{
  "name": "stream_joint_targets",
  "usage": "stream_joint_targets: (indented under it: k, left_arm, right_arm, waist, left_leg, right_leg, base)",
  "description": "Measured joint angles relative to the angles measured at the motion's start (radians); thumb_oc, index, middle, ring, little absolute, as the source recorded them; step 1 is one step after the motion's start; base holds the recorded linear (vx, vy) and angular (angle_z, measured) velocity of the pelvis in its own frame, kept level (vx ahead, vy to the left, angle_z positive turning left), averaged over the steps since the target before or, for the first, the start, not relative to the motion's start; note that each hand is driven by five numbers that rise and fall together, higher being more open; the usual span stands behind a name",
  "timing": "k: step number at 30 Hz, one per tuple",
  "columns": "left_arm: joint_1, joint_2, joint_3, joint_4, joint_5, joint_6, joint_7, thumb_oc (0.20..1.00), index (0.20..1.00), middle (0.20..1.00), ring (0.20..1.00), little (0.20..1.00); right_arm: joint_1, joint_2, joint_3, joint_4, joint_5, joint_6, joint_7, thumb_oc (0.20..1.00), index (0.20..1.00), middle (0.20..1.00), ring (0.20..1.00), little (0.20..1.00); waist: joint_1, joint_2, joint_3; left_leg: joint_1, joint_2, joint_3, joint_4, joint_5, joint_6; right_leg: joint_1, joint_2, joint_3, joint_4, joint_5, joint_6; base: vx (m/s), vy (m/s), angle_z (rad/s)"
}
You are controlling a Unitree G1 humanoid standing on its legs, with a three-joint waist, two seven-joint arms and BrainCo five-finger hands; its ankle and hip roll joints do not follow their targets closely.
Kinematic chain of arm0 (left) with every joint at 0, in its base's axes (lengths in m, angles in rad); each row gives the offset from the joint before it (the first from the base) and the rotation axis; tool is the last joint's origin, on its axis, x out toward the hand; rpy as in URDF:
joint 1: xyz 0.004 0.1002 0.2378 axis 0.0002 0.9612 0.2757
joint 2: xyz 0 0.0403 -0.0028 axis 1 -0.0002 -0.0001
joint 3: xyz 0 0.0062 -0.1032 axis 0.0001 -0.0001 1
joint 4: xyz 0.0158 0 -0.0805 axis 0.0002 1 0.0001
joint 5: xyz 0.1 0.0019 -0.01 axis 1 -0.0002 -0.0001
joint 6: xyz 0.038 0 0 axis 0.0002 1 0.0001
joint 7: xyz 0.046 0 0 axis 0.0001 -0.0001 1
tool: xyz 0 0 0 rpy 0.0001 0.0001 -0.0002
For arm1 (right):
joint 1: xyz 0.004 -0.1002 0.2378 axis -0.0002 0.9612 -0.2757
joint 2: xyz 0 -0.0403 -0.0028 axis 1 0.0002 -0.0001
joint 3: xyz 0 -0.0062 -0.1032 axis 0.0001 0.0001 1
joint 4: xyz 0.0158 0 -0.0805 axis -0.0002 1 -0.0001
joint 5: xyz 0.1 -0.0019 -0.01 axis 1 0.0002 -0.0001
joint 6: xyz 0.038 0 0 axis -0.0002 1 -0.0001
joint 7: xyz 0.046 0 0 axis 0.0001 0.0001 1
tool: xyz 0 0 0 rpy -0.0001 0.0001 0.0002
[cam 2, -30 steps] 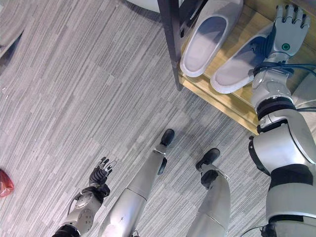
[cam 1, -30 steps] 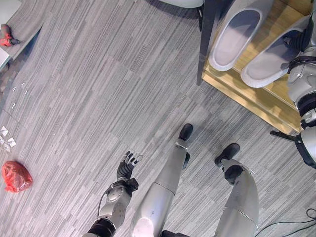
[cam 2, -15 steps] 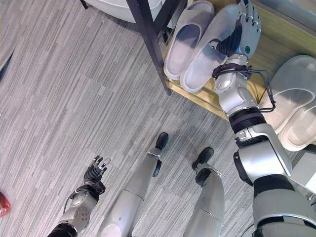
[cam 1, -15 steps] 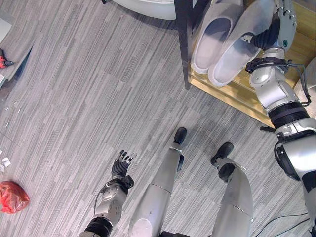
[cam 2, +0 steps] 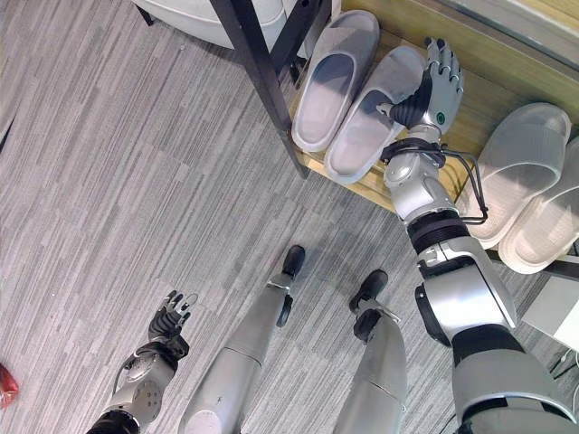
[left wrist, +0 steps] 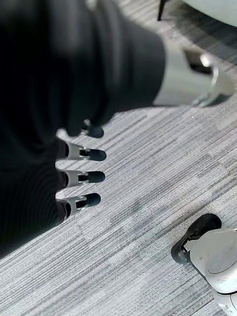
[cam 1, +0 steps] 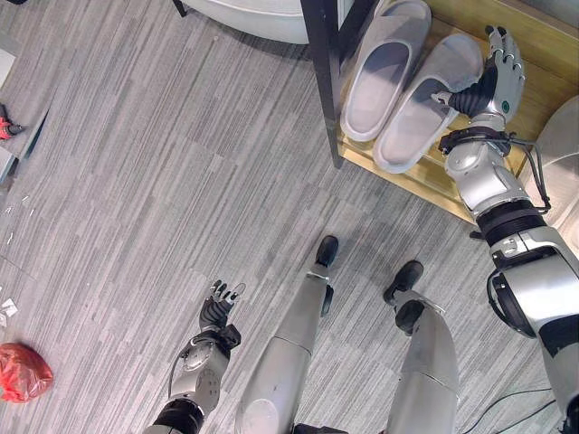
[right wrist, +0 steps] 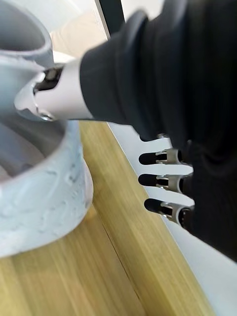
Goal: Arrange the slippers neatly on the shoe rack.
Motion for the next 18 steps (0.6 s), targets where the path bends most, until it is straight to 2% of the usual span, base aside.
stream_joint_targets:
  k: [6, 9, 12, 14, 16, 18]
  left_arm:
    - [0.0, 0.002, -0.001, -0.002, 0.0, -0.001, 0.0, 1.0, 1.0, 1.0, 1.0, 1.0]
    - [-0.002, 0.002, -0.001, -0.004, 0.0, -0.001, 0.0, 1.0, 1.0, 1.0, 1.0, 1.0]
    - [-0.009, 0.001, 0.002, 0.0, 0.0, 0.0, 0.001, 1.0, 1.0, 1.0, 1.0, 1.0]
    - [-0.01, 0.0, 0.003, -0.003, 0.0, -0.001, 0.0, 1.0, 1.0, 1.0, 1.0, 1.0]
    - [-0.009, 0.007, 0.01, -0.002, 0.0, 0.0, 0.0, 1.0, 1.0, 1.0, 1.0, 1.0]
    - [-0.008, 0.007, 0.031, -0.005, 0.0, 0.0, 0.0, 1.0, 1.0, 1.0, 1.0, 1.0]
  right_arm:
    - [-0.079, -0.055, 0.073, 0.053, 0.023, -0.012, 0.0, 1.0, 1.0, 1.0, 1.0, 1.0]
    - [-0.064, -0.046, -0.002, -0.012, 0.091, -0.038, -0.002, 1.0, 1.0, 1.0, 1.0, 1.0]
    - [0.102, 0.052, -0.188, -0.244, 0.15, -0.09, -0.032, 1.0, 1.0, 1.0, 1.0, 1.0]
    - [0.193, 0.121, -0.198, -0.293, 0.17, -0.102, -0.038, 1.0, 1.0, 1.0, 1.0, 1.0]
    - [0.383, 0.212, -0.232, -0.406, 0.189, -0.155, -0.036, 1.0, 1.0, 1.0, 1.0, 1.0]
    - [0.473, 0.226, -0.214, -0.434, 0.209, -0.159, -0.002, 1.0, 1.0, 1.0, 1.0, 1.0]
  waist:
    - [0.002, -0.004, 0.002]
    - [-0.003, -0.008, 0.005]
    - [-0.014, -0.016, 0.009]
    - [-0.03, -0.022, 0.013]
    - [-0.05, -0.023, 0.014]
    - [-0.057, -0.023, 0.014]
  left_leg:
    - [-0.001, 0.001, 0.004, -0.002, 0.0, 0.0]
    - [0.0, 0.005, 0.007, -0.015, 0.006, 0.002]
    - [0.022, 0.012, 0.007, -0.026, 0.008, 0.004]
    - [0.054, 0.016, 0.012, -0.042, 0.009, 0.006]
    - [0.09, 0.019, 0.014, -0.068, 0.009, 0.007]
    - [0.099, 0.023, 0.025, -0.072, 0.007, 0.01]
  right_leg:
    - [-0.002, 0.001, 0.002, -0.004, 0.002, 0.004]
    - [-0.002, 0.008, 0.001, -0.018, 0.006, 0.006]
    - [0.025, 0.022, -0.004, -0.046, 0.022, -0.005]
    - [0.053, 0.026, -0.001, -0.067, 0.026, -0.003]
    - [0.089, 0.033, 0.001, -0.097, 0.033, 0.003]
    - [0.097, 0.034, 0.004, -0.102, 0.038, 0.008]
  base:
    - [0.0, 0.0, 0.0]
    - [0.01, 0.005, -0.02]
    - [0.03, 0.017, -0.05]
    - [0.02, 0.026, -0.08]
    - [0.0, 0.048, -0.08]
    - [0.0, 0.048, -0.14]
